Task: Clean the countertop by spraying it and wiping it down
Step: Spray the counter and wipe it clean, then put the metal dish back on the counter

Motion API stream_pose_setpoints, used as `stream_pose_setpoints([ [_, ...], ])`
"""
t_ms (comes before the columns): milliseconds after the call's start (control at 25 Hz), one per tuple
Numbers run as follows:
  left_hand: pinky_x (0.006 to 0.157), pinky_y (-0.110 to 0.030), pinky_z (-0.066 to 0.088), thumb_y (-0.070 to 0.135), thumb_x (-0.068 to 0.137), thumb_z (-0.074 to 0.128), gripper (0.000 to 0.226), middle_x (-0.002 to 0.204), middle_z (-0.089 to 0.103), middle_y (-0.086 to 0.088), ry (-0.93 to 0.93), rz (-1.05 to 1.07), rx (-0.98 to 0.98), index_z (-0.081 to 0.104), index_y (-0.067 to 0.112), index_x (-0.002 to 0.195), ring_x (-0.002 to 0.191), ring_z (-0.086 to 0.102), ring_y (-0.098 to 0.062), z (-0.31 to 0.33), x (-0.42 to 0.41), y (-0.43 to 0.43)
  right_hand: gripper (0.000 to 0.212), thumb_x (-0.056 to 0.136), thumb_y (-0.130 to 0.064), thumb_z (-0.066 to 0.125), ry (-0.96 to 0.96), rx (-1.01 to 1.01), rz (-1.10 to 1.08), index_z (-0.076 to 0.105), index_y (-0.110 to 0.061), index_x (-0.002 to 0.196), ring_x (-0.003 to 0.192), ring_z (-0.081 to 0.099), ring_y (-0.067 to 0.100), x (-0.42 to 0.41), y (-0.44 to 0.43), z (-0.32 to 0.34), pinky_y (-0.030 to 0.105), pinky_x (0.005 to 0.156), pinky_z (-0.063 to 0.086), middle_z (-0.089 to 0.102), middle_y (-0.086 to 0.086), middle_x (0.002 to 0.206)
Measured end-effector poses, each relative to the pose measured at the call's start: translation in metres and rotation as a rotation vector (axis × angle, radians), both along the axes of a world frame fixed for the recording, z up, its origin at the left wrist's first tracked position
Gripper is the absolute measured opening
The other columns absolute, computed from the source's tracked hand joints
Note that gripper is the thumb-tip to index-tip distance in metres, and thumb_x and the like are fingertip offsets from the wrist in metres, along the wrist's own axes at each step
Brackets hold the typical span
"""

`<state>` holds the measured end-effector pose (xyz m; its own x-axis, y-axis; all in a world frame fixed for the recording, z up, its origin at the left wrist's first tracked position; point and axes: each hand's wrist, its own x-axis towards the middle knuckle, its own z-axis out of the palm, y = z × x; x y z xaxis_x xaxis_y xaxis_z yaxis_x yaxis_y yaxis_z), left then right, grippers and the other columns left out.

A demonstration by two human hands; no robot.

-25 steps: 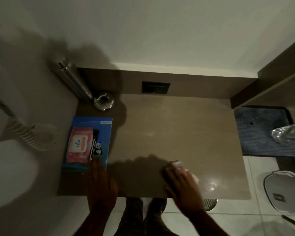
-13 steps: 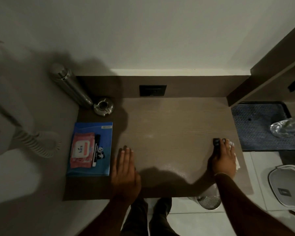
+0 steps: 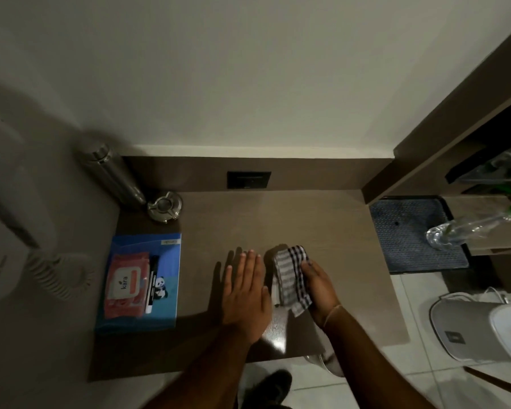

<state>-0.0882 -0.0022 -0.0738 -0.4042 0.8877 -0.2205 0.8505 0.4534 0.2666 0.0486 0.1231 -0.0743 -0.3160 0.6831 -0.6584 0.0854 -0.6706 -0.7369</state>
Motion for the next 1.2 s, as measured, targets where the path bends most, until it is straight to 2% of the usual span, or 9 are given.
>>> stream_pose_setpoints([
  [80, 0.124, -0.05, -0.008, 0.047, 0.098, 0.024, 0.074, 0.17, -0.014, -0.003, 0.008, -0.004, 0.023, -0.008, 0.022, 0.16, 0.156, -0.019, -0.022, 0.003, -0.003, 0.008, 0.043, 0.109, -0.028, 0.047, 0.185, -0.227, -0.09, 0.061, -0.001, 0.14, 0.124, 0.066, 0.04, 0.017, 0.01, 0.01, 0.05, 0.105, 0.055, 0.068, 0.025, 0.136],
  [200, 0.125, -0.051, -0.006, 0.047, 0.099, 0.024, 0.075, 0.17, -0.017, -0.002, -0.002, -0.011, 0.064, -0.01, 0.022, 0.16, 0.155, -0.02, -0.022, 0.01, 0.01, 0.03, 0.045, 0.102, -0.016, 0.058, 0.215, -0.339, -0.044, 0.059, 0.004, 0.142, 0.13, 0.058, 0.044, 0.044, 0.027, 0.017, 0.058, 0.12, 0.04, 0.06, 0.031, 0.142],
  [360, 0.126, -0.052, 0.004, 0.045, 0.098, 0.03, 0.075, 0.171, -0.006, -0.003, 0.025, -0.052, 0.107, -0.001, 0.019, 0.162, 0.157, -0.011, -0.022, 0.009, 0.055, 0.058, 0.051, 0.088, 0.01, 0.059, 0.155, -0.191, -0.051, 0.059, 0.006, 0.139, 0.128, 0.061, 0.051, 0.103, 0.064, 0.021, 0.063, 0.115, 0.044, 0.062, 0.034, 0.138],
  [560, 0.127, -0.051, 0.002, 0.038, 0.095, 0.043, 0.072, 0.17, 0.012, -0.002, 0.086, -0.082, 0.112, 0.023, 0.017, 0.16, 0.158, 0.0, -0.02, -0.001, 0.138, 0.096, 0.042, 0.091, 0.008, 0.062, 0.016, -0.197, -0.242, 0.063, 0.009, 0.133, 0.126, 0.061, 0.053, 0.218, 0.131, 0.014, 0.063, 0.113, 0.045, 0.066, 0.035, 0.131],
  [760, 0.124, -0.055, 0.02, 0.035, 0.089, 0.033, 0.072, 0.168, 0.022, -0.004, 0.042, 0.074, -0.001, 0.03, 0.014, 0.158, 0.157, 0.013, -0.024, 0.007, 0.248, 0.147, 0.037, 0.095, 0.002, 0.058, -0.006, -0.176, -0.301, 0.066, 0.004, 0.131, 0.11, 0.067, 0.04, 0.294, 0.198, 0.013, 0.049, 0.103, 0.052, 0.068, 0.031, 0.13],
  [880, 0.126, -0.054, 0.013, 0.038, 0.091, 0.029, 0.073, 0.17, 0.014, -0.003, 0.024, 0.074, -0.017, 0.022, 0.016, 0.16, 0.157, 0.0, -0.021, 0.015, 0.285, 0.163, 0.034, 0.099, -0.001, 0.059, -0.031, -0.149, -0.256, 0.065, 0.003, 0.133, 0.118, 0.065, 0.042, 0.285, 0.236, 0.018, 0.049, 0.104, 0.052, 0.068, 0.026, 0.13],
  [1000, 0.127, -0.053, 0.002, 0.045, 0.095, 0.019, 0.073, 0.171, -0.008, -0.001, 0.046, 0.042, -0.039, -0.002, 0.02, 0.161, 0.155, -0.02, -0.02, 0.016, 0.29, 0.173, 0.038, 0.102, -0.003, 0.06, -0.019, -0.108, -0.295, 0.059, 0.005, 0.139, 0.121, 0.063, 0.041, 0.265, 0.278, 0.011, 0.05, 0.104, 0.054, 0.065, 0.026, 0.131],
  [1080, 0.127, -0.052, -0.004, 0.048, 0.097, 0.015, 0.073, 0.169, -0.02, 0.001, 0.048, 0.047, -0.03, -0.011, 0.021, 0.16, 0.153, -0.026, -0.019, 0.015, 0.289, 0.174, 0.041, 0.103, -0.002, 0.059, -0.142, -0.026, -0.24, 0.056, 0.006, 0.143, 0.133, 0.057, 0.043, 0.263, 0.299, -0.002, 0.051, 0.116, 0.045, 0.061, 0.028, 0.141],
  [1200, 0.124, -0.044, -0.013, 0.047, 0.098, 0.022, 0.073, 0.169, -0.016, 0.005, 0.016, 0.127, 0.004, -0.008, 0.025, 0.161, 0.155, -0.019, -0.016, 0.018, 0.293, 0.171, 0.038, 0.105, -0.008, 0.055, -0.6, 0.202, 0.042, 0.056, 0.004, 0.141, 0.135, 0.055, 0.043, 0.269, 0.303, -0.017, 0.049, 0.117, 0.042, 0.059, 0.027, 0.144],
])
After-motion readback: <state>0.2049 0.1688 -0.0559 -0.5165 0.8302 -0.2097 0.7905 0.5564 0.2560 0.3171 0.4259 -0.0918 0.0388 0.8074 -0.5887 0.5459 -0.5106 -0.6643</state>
